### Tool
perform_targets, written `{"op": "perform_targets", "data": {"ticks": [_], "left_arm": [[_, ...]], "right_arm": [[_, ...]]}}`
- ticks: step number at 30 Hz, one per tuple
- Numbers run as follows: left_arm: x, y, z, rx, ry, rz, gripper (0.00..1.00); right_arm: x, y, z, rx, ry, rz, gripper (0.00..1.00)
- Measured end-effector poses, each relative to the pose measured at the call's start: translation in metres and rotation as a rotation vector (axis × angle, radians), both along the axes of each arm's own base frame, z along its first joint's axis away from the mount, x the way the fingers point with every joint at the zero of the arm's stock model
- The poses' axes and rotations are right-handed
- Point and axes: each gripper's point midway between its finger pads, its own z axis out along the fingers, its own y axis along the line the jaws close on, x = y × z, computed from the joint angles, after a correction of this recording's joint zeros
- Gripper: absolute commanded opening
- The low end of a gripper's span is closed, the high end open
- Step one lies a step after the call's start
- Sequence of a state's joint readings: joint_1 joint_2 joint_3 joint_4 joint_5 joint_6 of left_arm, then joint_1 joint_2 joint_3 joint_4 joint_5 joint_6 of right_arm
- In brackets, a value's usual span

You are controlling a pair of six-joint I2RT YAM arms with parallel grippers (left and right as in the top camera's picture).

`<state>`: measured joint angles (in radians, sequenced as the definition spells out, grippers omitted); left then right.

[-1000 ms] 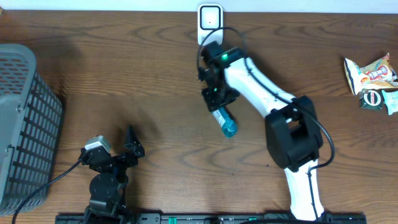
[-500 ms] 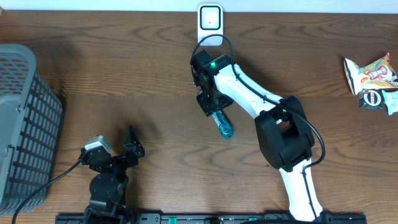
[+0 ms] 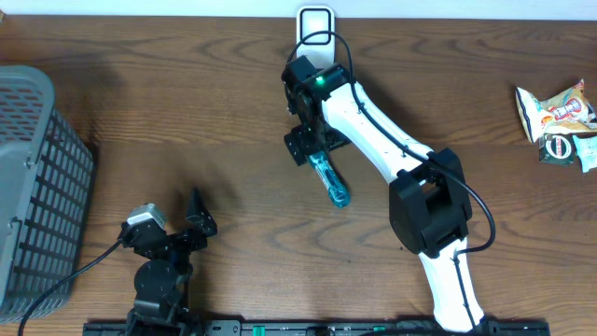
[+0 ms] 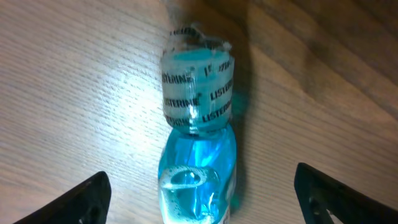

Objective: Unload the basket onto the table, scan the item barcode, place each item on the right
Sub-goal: 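Tilt the mouthwash bottle, turning its cap toward the scanner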

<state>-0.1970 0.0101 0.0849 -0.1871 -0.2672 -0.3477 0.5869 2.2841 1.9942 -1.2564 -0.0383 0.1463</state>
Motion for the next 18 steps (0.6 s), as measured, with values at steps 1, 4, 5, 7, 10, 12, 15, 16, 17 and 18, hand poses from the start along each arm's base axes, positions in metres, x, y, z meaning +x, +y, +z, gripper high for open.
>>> {"op": "perform_targets", "data": {"ticks": [1, 4, 5, 7, 10, 12, 15, 16, 17, 18], "left_arm": [[0.000, 0.000, 0.000, 0.000, 0.000, 0.000, 0.98], [0.000, 0.000, 0.000, 0.000, 0.000, 0.000, 0.98], [0.000, 0.000, 0.000, 0.000, 0.000, 0.000, 0.98], [0.000, 0.000, 0.000, 0.000, 0.000, 0.000, 0.98], [0.000, 0.000, 0.000, 0.000, 0.000, 0.000, 0.98], [0.000, 0.000, 0.000, 0.000, 0.000, 0.000, 0.98], [0.000, 0.000, 0.000, 0.000, 0.000, 0.000, 0.98], [0.000, 0.000, 0.000, 0.000, 0.000, 0.000, 0.98], [0.000, 0.000, 0.000, 0.000, 0.000, 0.000, 0.98], [0.000, 0.000, 0.000, 0.000, 0.000, 0.000, 0.98]], "right_arm": [[0.001, 0.001, 0.000, 0.005, -0.002, -0.001, 0.82], [0.003, 0.004, 0.000, 0.020, -0.010, -0.005, 0.80], [0.004, 0.005, 0.000, 0.023, -0.013, -0.005, 0.79], [0.004, 0.006, 0.000, 0.026, -0.013, -0.006, 0.73], [0.004, 0.006, -0.010, 0.016, 0.003, -0.006, 0.68], [0.002, 0.005, -0.022, 0.002, 0.024, -0.007, 0.67], [-0.002, 0.003, -0.045, -0.026, 0.066, -0.005, 0.67], [-0.002, 0.003, -0.050, -0.030, 0.072, -0.005, 0.66], [-0.001, 0.001, -0.054, -0.043, 0.073, -0.007, 0.65], [0.000, 0.003, -0.053, -0.036, 0.068, -0.006, 0.62]]}}
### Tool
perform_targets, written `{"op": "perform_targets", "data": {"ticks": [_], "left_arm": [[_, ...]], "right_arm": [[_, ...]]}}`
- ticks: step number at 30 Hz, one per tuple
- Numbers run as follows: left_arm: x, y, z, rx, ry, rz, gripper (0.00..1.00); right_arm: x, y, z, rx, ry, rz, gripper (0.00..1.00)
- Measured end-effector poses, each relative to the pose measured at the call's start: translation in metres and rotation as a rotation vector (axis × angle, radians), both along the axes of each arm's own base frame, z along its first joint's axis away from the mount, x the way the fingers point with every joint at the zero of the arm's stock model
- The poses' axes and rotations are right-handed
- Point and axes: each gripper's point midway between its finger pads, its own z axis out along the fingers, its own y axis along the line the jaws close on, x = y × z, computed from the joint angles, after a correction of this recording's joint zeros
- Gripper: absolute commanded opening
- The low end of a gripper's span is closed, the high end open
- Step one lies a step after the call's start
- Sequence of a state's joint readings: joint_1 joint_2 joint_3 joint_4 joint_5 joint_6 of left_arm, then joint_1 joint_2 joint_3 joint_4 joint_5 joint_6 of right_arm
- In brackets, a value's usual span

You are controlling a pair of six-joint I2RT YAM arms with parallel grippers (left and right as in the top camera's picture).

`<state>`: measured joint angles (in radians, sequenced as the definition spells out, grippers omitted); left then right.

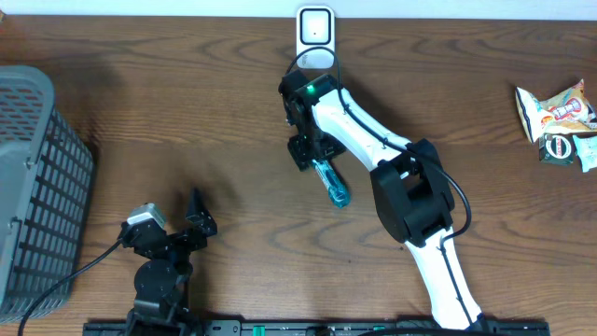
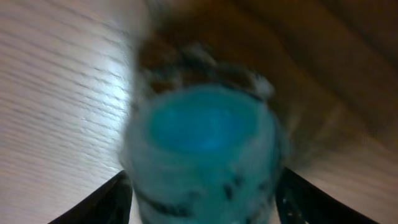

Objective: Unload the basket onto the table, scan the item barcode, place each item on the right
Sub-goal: 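Tilt the mouthwash bottle, turning its cap toward the scanner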

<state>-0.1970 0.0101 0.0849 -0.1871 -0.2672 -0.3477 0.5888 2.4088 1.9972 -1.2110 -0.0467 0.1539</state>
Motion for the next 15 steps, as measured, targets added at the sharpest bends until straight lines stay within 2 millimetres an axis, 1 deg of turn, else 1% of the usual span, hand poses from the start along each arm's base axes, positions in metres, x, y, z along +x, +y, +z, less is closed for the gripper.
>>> {"op": "perform_targets", "data": {"ticks": [6, 10, 13, 15], "left_arm": [[0.0000, 0.0000, 0.0000, 0.000, 0.000, 0.000, 0.98], [0.0000, 0.0000, 0.0000, 0.000, 0.000, 0.000, 0.98], [0.0000, 0.0000, 0.0000, 0.000, 0.000, 0.000, 0.98], [0.0000, 0.0000, 0.0000, 0.000, 0.000, 0.000, 0.98]], "right_arm": [[0.0042, -0.0005, -0.0003, -0.011, -0.022, 0.001, 0.52], [0.0009, -0.0032, -0.0004, -0.022, -0.009, 0.004, 0.45], [-0.0029, -0.0061, -0.0007, -0.034, 0.007, 0.008, 0.42], [-0.0035, -0.0065, -0.0009, -0.036, 0.010, 0.010, 0.37]]}}
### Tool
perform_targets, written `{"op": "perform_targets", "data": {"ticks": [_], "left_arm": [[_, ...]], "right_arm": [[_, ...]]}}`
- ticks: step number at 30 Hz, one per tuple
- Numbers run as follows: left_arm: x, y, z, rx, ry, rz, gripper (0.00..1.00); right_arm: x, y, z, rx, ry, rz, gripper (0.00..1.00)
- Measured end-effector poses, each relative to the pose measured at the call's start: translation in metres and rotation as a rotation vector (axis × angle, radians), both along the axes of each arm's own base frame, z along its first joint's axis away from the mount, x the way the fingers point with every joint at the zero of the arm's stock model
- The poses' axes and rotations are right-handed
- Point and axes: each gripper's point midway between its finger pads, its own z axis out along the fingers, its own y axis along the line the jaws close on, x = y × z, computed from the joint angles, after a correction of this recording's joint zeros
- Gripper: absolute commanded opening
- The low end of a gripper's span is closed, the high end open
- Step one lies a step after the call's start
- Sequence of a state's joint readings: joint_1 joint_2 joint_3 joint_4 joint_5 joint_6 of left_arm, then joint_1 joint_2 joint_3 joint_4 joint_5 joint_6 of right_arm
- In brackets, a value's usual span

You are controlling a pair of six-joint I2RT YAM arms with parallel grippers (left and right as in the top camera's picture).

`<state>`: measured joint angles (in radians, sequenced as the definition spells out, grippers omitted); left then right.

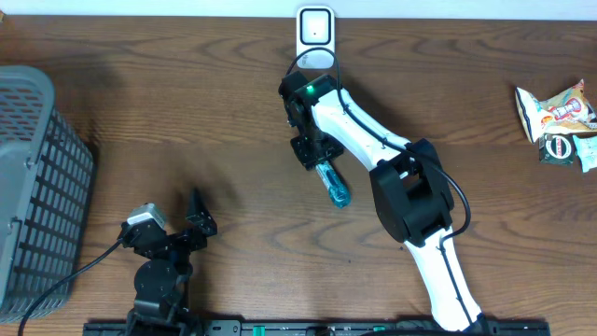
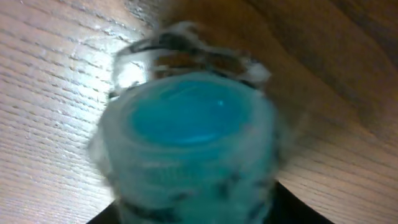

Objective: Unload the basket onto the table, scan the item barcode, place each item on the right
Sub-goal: 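Tilt the mouthwash bottle, turning its cap toward the scanner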

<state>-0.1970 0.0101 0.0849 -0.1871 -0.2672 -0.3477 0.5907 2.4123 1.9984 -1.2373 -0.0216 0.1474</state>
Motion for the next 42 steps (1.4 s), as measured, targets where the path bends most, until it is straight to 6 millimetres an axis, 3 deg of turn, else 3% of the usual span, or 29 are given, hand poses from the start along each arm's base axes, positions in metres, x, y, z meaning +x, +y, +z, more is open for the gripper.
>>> {"op": "perform_targets", "data": {"ticks": [3, 10, 17, 33, 42], "left_arm": [[0.000, 0.000, 0.000, 0.000, 0.000, 0.000, 0.98], [0.000, 0.000, 0.000, 0.000, 0.000, 0.000, 0.98], [0.000, 0.000, 0.000, 0.000, 0.000, 0.000, 0.98], [0.000, 0.000, 0.000, 0.000, 0.000, 0.000, 0.98], [0.000, 0.000, 0.000, 0.000, 0.000, 0.000, 0.98]], "right_arm": [[-0.001, 0.000, 0.000, 0.006, 0.006, 0.019, 0.25], [-0.012, 0.022, 0.005, 0.183, 0.095, 0.111, 0.19], [-0.043, 0.039, 0.013, 0.442, 0.295, 0.206, 0.14], [-0.065, 0.041, 0.058, 0.829, 0.420, 0.347, 0.17], [-0.063, 0.043, 0.063, 0.889, 0.401, 0.378, 0.17]]}}
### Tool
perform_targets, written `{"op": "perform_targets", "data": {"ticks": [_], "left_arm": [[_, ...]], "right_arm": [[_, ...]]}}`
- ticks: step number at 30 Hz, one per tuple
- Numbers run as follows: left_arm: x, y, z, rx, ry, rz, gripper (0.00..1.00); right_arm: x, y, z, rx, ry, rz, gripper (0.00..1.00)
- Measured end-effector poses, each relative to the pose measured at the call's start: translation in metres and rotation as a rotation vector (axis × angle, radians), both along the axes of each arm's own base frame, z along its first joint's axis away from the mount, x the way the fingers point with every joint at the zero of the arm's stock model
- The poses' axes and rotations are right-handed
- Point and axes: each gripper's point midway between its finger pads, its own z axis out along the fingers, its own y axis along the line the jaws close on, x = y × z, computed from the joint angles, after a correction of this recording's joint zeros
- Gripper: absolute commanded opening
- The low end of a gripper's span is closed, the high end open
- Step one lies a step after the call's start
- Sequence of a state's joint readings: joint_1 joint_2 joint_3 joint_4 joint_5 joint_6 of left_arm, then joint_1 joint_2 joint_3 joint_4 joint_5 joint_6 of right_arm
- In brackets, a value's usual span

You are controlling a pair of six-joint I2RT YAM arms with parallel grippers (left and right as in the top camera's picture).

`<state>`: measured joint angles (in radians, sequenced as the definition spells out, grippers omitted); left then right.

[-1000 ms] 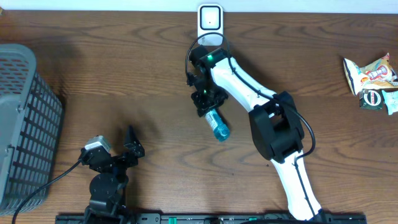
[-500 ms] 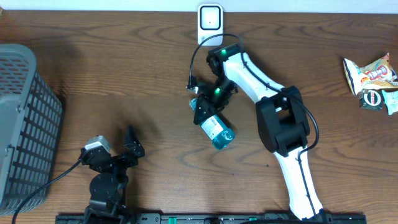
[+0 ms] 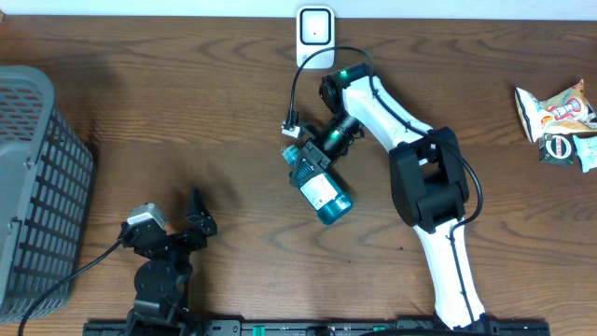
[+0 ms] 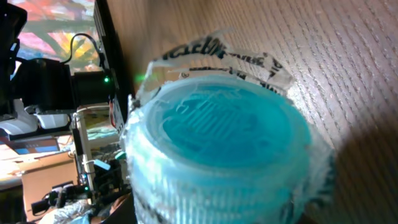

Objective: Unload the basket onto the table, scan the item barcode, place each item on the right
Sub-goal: 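Tilt the mouthwash bottle, turning its cap toward the scanner, then raise the mouthwash bottle up to the white scanner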

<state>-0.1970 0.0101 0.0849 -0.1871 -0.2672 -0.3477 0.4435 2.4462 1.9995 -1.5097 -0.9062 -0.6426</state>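
Note:
A blue mouthwash bottle point(image 3: 320, 189) with a white label hangs above the table's middle, tilted, its base toward the front. My right gripper point(image 3: 311, 154) is shut on its cap end. In the right wrist view the blue ribbed cap point(image 4: 217, 143) with torn clear seal fills the frame, and the fingers are almost hidden behind it. The white barcode scanner point(image 3: 315, 25) stands at the table's back edge, beyond the right arm. My left gripper point(image 3: 198, 213) rests low at the front left, far from the bottle; its jaws are unclear.
A grey slatted basket point(image 3: 37, 187) stands at the left edge. Two snack packets point(image 3: 560, 121) lie at the far right. The right arm's forearm point(image 3: 392, 103) slants across the table between scanner and base.
The bottle lay on the table with my right gripper on its cap end; now it is held up off the wood, larger in the overhead view, with the wrist turned sideways.
My right gripper was open above the bottle lying on the table. Then it was low around the cap end, then tight against the cap. Now the bottle is held clear of the table in front of the scanner. The left arm stayed still.

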Motion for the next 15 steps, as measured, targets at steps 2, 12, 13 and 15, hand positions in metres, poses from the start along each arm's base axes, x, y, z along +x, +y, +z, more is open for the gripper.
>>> {"op": "perform_targets", "data": {"ticks": [2, 12, 13, 15], "left_arm": [[0.000, 0.000, 0.000, 0.000, 0.000, 0.000, 0.98], [0.000, 0.000, 0.000, 0.000, 0.000, 0.000, 0.98], [0.000, 0.000, 0.000, 0.000, 0.000, 0.000, 0.98], [0.000, 0.000, 0.000, 0.000, 0.000, 0.000, 0.98]], "right_arm": [[0.000, 0.000, 0.000, 0.002, 0.000, 0.001, 0.16], [0.015, 0.002, 0.051, -0.015, -0.068, 0.012, 0.09], [0.021, 0.002, 0.057, -0.018, -0.110, 0.011, 0.09], [0.032, 0.000, 0.063, -0.063, -0.183, 0.009, 0.09]]}}
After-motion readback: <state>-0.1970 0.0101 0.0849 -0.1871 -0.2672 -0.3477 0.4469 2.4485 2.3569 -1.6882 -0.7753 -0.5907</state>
